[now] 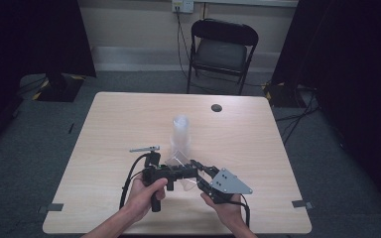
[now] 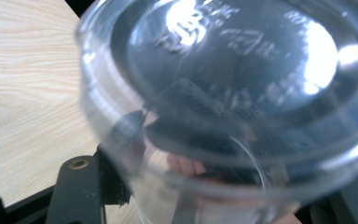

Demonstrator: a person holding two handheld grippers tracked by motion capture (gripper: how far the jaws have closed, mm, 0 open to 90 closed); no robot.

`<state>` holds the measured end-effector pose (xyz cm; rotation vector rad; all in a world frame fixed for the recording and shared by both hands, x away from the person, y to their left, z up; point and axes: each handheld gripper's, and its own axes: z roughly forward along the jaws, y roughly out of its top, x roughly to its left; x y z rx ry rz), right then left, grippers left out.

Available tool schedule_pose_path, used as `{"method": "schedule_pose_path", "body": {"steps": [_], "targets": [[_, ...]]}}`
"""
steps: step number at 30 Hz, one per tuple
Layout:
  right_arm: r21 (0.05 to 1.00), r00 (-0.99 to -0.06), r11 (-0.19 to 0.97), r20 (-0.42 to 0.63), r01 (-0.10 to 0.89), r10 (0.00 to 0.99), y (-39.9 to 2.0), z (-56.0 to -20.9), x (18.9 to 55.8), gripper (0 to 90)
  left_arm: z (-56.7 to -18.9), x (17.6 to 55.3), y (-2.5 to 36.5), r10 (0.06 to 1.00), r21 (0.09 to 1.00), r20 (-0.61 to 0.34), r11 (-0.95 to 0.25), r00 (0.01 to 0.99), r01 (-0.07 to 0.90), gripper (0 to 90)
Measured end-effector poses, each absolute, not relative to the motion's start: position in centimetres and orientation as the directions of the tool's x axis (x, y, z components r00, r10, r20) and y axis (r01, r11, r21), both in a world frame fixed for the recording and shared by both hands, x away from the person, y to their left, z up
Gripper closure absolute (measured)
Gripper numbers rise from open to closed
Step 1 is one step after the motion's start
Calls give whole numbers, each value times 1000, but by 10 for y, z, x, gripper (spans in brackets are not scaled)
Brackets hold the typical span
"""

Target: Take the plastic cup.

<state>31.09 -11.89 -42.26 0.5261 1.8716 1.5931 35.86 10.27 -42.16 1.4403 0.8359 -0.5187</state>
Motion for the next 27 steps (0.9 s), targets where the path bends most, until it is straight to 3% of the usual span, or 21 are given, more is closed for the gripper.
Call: {"method": "schedule_pose_path", "body": {"steps": [18, 27], "targets": [[978, -700, 195, -191, -75, 688, -127, -422, 314, 897, -421, 360, 105, 202, 684, -725, 92, 659, 724, 177], [981, -687, 189, -165, -41, 708, -137, -419, 318, 899, -419, 359, 106, 236, 722, -682, 66, 693, 688, 161]]}}
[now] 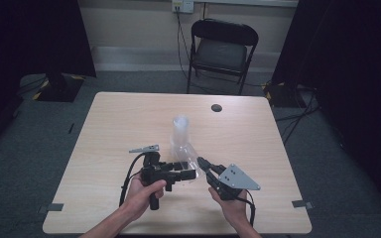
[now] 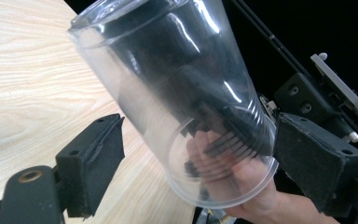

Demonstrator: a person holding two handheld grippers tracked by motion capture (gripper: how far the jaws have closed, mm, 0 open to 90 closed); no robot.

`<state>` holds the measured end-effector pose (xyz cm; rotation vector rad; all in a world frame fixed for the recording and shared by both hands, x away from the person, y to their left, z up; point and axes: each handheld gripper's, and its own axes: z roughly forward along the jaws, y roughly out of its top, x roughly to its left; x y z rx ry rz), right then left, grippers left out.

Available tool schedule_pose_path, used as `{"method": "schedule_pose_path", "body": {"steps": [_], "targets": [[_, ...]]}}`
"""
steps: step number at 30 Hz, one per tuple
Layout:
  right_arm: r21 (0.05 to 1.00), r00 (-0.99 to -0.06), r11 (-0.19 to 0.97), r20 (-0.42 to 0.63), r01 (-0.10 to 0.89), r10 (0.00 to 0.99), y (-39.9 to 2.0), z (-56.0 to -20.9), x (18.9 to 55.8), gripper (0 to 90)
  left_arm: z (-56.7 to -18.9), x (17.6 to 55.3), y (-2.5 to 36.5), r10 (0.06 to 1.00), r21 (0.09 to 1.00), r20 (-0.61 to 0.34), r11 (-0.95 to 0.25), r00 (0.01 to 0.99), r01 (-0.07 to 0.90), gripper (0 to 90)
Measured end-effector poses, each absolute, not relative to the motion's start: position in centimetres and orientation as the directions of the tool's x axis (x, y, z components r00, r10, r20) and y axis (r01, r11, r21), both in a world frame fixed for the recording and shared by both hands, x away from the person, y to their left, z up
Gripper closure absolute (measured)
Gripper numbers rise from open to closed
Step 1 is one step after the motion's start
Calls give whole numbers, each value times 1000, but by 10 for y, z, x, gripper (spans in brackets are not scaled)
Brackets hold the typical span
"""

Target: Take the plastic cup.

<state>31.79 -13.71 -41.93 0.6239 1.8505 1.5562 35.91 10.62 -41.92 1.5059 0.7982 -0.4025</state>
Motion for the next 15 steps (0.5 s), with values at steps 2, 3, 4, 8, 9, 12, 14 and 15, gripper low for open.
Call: {"method": "schedule_pose_path", "body": {"steps": [2, 3, 4, 8, 9, 12, 14, 15], "targets": [[982, -683, 184, -155, -31, 714, -138, -419, 318, 899, -419, 359, 107, 248, 731, -670, 59, 699, 680, 161], [983, -684, 183, -146, -20, 715, -139, -418, 319, 898, -419, 359, 107, 254, 733, -667, 56, 700, 678, 161], [983, -682, 182, -142, -14, 718, -140, -418, 319, 898, -419, 359, 107, 257, 735, -664, 53, 702, 676, 160], [985, -683, 174, -124, 5, 720, -143, -418, 321, 898, -420, 359, 108, 281, 759, -631, 29, 723, 651, 159], [985, -681, 173, -111, 23, 723, -144, -417, 321, 898, -420, 359, 108, 306, 780, -598, 7, 741, 626, 157], [983, -683, 177, -96, 49, 724, -146, -416, 323, 898, -420, 358, 108, 335, 803, -557, -16, 760, 595, 158], [983, -684, 172, -82, 64, 724, -148, -416, 323, 899, -421, 358, 109, 350, 816, -530, -36, 773, 576, 158], [982, -689, 175, -77, 74, 721, -149, -416, 324, 899, -420, 357, 109, 354, 822, -518, -45, 779, 568, 157]]}}
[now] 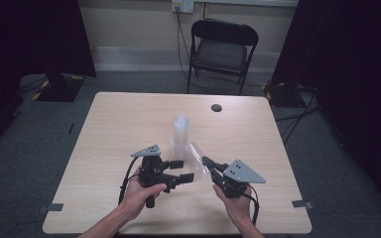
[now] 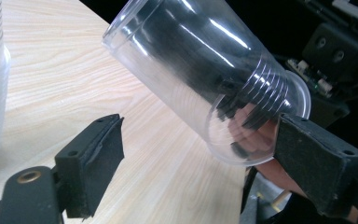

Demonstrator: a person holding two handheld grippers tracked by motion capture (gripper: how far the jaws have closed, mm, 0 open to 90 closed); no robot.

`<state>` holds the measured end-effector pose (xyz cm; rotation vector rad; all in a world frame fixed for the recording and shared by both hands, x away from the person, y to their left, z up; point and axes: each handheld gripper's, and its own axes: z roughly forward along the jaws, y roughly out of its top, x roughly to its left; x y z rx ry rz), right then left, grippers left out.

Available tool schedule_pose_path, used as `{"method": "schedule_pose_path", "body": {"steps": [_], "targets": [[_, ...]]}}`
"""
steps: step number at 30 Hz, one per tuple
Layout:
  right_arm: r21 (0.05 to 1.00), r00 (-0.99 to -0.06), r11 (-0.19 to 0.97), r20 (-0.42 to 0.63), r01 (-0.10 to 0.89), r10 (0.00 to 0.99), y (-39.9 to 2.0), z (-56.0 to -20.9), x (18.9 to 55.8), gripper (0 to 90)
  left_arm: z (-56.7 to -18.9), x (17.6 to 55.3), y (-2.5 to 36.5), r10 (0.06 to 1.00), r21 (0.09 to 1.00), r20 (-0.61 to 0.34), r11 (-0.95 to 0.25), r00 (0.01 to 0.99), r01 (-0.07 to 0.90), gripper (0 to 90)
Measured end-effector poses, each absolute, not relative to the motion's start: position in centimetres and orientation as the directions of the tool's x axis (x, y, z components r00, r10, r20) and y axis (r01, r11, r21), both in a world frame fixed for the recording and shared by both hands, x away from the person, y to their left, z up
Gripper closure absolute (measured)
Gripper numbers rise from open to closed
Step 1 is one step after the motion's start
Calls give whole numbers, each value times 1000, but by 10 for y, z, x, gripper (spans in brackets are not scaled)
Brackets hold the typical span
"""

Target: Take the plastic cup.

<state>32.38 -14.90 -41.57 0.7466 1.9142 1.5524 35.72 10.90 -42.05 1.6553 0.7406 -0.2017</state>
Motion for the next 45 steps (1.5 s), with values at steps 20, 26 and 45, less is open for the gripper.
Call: {"method": "schedule_pose_path", "body": {"steps": [20, 26, 45], "targets": [[955, -710, 136, 95, 262, 698, -167, -410, 335, 899, -423, 349, 105, 433, 920, -239, -186, 869, 346, 213], [943, -727, 142, 130, 300, 674, -172, -407, 338, 899, -424, 347, 106, 451, 914, -167, -262, 877, 309, 214], [858, -753, 236, 230, 456, 617, -174, -407, 348, 900, -424, 345, 110, 464, 890, -52, -380, 884, 252, 188]]}}
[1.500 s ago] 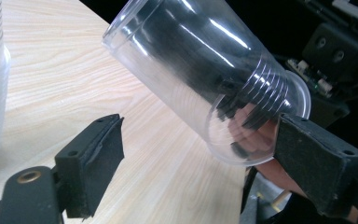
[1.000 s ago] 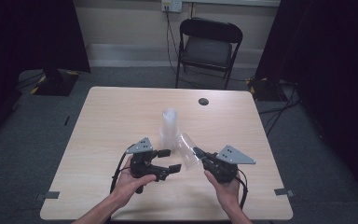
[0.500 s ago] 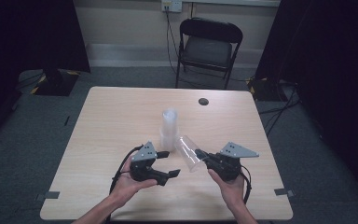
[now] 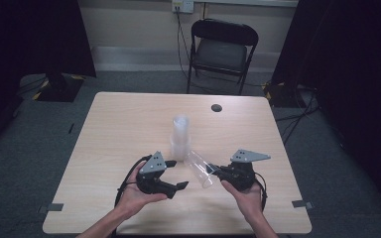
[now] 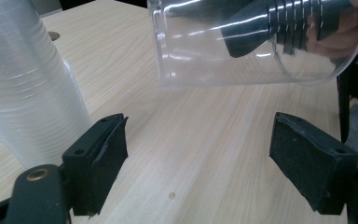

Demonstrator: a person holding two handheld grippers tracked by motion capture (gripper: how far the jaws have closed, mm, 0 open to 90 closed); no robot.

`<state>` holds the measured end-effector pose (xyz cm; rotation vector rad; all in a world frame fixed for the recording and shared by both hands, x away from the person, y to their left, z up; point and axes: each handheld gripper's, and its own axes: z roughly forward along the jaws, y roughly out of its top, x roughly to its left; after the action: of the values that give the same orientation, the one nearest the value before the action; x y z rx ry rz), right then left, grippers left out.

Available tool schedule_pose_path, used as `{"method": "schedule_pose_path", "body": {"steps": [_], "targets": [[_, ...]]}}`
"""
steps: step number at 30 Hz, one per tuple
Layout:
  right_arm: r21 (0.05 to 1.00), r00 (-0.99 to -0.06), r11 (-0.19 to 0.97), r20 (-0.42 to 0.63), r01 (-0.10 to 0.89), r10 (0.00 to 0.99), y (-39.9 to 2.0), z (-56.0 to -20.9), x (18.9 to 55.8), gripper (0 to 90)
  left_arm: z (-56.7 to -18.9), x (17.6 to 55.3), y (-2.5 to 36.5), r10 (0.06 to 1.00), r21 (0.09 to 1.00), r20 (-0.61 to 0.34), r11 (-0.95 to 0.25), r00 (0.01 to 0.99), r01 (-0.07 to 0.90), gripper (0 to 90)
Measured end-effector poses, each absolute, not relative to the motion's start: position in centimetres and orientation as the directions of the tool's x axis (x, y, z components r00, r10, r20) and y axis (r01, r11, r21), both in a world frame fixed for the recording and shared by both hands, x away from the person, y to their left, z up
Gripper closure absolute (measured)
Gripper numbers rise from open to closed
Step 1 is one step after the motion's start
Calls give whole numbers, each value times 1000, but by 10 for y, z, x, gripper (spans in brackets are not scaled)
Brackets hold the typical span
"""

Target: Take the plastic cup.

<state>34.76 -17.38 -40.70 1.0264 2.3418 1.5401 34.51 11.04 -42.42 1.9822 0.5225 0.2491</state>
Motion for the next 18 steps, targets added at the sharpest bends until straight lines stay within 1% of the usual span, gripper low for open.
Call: {"method": "schedule_pose_path", "body": {"steps": [6, 10, 12, 14, 18], "targets": [[834, -748, 260, 244, 487, 617, -172, -408, 350, 900, -423, 343, 108, 448, 889, 9, -412, 894, 198, 190], [824, -746, 269, 251, 499, 616, -172, -408, 350, 900, -424, 341, 106, 441, 890, 30, -421, 897, 177, 191], [818, -746, 272, 258, 507, 614, -171, -408, 350, 900, -425, 341, 106, 428, 889, 30, -425, 904, 172, 214], [809, -746, 278, 267, 517, 610, -170, -409, 350, 900, -424, 339, 105, 425, 893, 50, -425, 904, 150, 227], [779, -744, 304, 290, 549, 602, -167, -411, 352, 900, -424, 338, 102, 408, 881, 95, -460, 908, 115, 214]]}}
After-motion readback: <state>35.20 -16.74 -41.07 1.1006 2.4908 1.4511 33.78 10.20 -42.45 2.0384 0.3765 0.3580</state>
